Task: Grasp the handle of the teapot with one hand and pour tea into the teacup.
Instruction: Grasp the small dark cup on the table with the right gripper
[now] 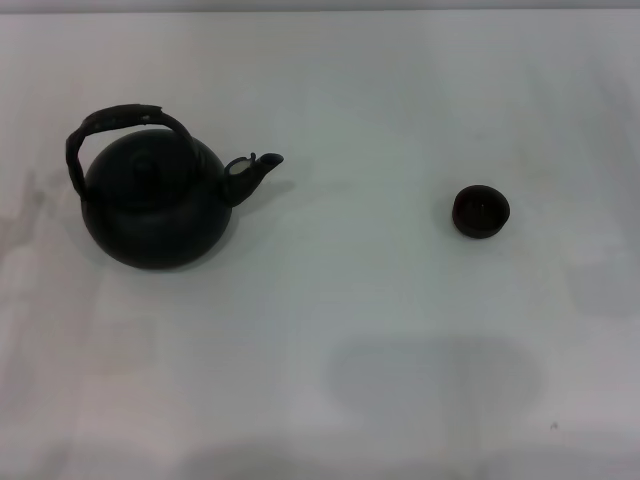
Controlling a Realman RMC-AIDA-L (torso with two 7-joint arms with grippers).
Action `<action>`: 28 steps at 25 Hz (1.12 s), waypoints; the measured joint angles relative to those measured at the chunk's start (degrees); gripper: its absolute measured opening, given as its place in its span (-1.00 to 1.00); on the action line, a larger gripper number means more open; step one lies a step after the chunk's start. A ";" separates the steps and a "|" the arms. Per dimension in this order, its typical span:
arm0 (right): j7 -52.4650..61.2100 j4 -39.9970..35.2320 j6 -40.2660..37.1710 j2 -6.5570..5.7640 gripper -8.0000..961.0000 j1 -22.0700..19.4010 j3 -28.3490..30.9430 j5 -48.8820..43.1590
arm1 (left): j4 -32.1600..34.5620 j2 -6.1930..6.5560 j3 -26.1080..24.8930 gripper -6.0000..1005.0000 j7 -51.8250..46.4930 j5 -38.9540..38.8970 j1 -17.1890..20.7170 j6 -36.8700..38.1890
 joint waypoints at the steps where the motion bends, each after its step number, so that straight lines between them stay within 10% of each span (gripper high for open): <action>1: 0.00 0.01 -0.01 0.00 0.77 0.03 0.00 0.00 | 0.00 -0.01 0.02 0.54 0.00 0.01 0.00 0.00; 21: 0.81 -1.27 0.38 -0.04 0.77 0.36 -1.21 -0.64 | -0.44 -0.21 0.20 0.54 0.00 0.14 0.04 0.18; 28: 12.17 -13.86 2.31 -0.70 0.77 -0.58 -11.73 -6.50 | -0.45 -0.21 0.22 0.54 0.00 0.25 0.11 0.18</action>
